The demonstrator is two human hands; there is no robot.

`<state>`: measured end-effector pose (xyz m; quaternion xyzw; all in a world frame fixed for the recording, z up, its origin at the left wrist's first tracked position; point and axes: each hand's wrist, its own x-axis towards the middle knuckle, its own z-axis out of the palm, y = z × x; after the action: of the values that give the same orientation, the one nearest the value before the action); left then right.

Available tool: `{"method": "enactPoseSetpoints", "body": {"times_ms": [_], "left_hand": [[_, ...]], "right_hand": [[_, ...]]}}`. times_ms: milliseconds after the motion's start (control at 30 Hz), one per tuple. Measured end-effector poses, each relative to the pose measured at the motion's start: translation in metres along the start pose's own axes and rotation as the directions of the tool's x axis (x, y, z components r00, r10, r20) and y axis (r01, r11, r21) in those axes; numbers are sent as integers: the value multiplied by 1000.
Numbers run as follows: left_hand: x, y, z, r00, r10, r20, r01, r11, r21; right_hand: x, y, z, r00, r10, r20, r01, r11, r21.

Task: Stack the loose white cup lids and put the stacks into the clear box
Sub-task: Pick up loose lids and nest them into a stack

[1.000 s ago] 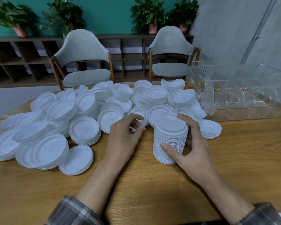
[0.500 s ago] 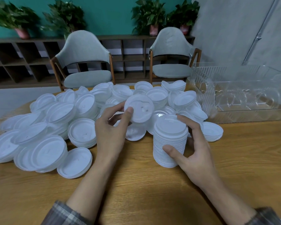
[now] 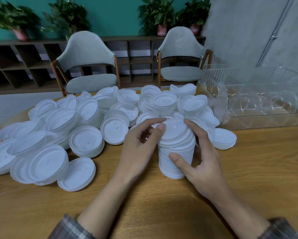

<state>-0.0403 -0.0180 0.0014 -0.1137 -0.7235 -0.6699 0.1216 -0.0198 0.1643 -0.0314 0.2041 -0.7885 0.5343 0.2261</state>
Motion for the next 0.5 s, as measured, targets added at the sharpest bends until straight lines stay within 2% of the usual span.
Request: {"method": "enactPoseSetpoints", "body": {"times_ms": [133,267,367,500], "left_hand": [[-1,-3,-5,997,12,74,-14,999,30],[1,-4,-13,955,-19,295,73,982,-172],[-3,2,-11,962,-1,275,57,979,-198],[-6,2,-3,979,15,203,-7,999,-40]], "right_hand": [[0,1,0,1000,1,3,-1,1000,2],[-1,1,0,1000,2,6,-2,1000,1],[-2,1,-1,1000,18,4,-18,1000,18],[-2,1,-1,1000,24,1,-24,999,31]]}}
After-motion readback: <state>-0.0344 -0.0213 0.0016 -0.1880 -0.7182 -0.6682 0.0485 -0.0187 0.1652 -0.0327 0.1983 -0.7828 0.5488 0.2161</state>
